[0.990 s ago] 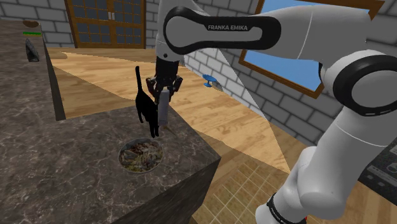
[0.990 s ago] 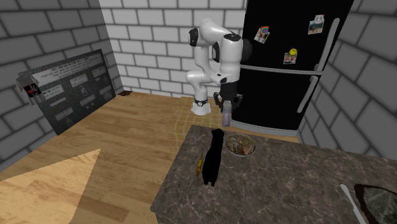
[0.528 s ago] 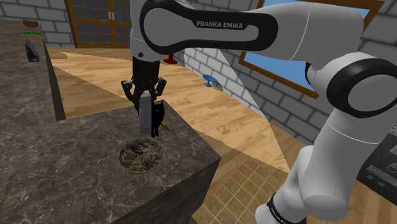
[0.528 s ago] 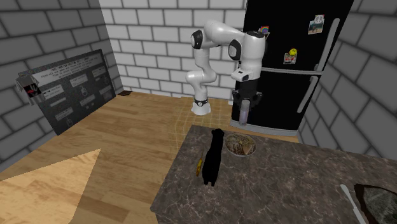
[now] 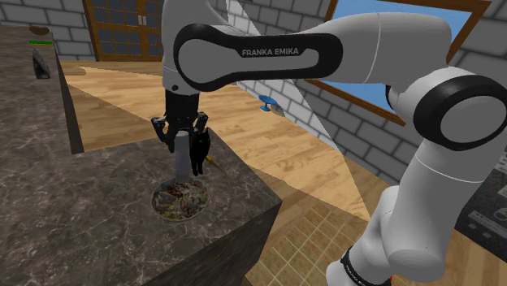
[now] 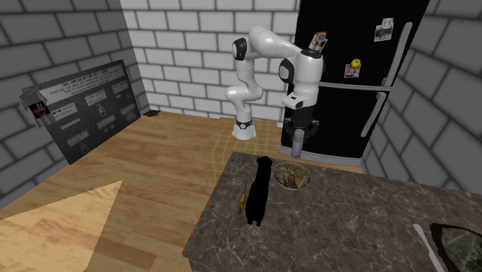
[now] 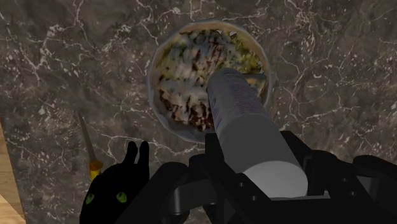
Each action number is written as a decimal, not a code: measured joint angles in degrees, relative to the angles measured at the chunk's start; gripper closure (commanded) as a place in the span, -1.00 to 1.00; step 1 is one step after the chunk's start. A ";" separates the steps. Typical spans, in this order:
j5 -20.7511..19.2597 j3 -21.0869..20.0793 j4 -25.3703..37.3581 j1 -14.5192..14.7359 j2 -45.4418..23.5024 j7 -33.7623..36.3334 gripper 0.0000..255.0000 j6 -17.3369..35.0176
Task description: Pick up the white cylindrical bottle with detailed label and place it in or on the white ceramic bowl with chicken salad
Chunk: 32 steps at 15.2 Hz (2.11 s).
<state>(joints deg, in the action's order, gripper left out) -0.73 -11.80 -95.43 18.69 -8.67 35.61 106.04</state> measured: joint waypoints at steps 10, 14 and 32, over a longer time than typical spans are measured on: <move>-0.22 0.11 -6.40 -0.07 -1.01 -0.03 1.00 7.38; -0.36 0.10 -8.38 0.01 -1.49 0.13 1.00 9.82; 0.01 0.04 -3.81 -0.08 0.08 -0.08 -1.00 3.82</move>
<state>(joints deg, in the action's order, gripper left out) -0.72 -11.76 -99.23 18.61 -8.59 35.53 109.86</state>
